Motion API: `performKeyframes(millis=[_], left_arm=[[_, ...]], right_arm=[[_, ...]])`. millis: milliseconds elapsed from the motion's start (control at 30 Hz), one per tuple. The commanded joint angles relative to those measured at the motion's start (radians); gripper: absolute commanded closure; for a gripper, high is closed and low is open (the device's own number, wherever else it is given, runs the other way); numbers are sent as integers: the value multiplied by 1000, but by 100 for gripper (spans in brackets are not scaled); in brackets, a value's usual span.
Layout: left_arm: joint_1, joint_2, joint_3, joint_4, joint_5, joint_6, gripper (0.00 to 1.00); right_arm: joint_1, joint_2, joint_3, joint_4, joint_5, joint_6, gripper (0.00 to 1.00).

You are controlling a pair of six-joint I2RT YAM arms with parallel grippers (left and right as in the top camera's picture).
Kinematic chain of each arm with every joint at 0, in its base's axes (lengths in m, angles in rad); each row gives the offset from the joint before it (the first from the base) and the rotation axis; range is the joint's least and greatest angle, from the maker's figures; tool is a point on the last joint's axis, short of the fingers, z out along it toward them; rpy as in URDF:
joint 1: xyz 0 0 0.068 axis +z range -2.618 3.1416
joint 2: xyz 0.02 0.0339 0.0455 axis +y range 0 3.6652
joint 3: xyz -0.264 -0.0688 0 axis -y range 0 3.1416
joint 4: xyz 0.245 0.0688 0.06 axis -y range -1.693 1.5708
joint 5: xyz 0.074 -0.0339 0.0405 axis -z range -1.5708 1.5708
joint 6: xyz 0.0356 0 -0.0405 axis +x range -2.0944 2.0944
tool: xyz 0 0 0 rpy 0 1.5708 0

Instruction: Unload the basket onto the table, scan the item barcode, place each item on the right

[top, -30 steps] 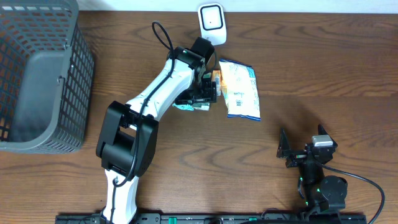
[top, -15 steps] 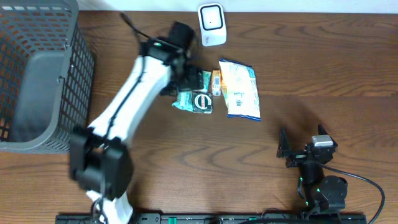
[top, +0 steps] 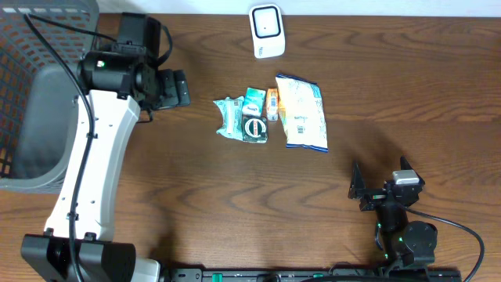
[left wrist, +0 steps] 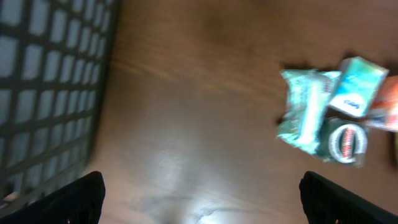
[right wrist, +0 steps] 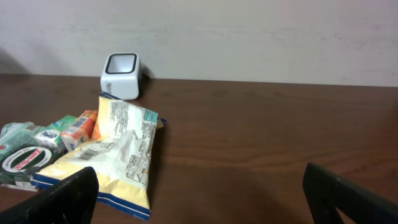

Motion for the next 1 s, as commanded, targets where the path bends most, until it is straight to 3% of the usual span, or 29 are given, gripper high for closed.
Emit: performKeyframes(millis=[0, 167, 967], left_arm=[[11, 13, -2, -27, -6, 38, 2], [11, 13, -2, -28, 117, 31, 2], [11, 13, -2, -28, 115, 31, 3]], right_arm=[[-6, -5, -2, -3, -6, -3, 1], [-6, -5, -2, -3, -6, -3, 1], [-6, -5, -2, -3, -6, -3, 1]])
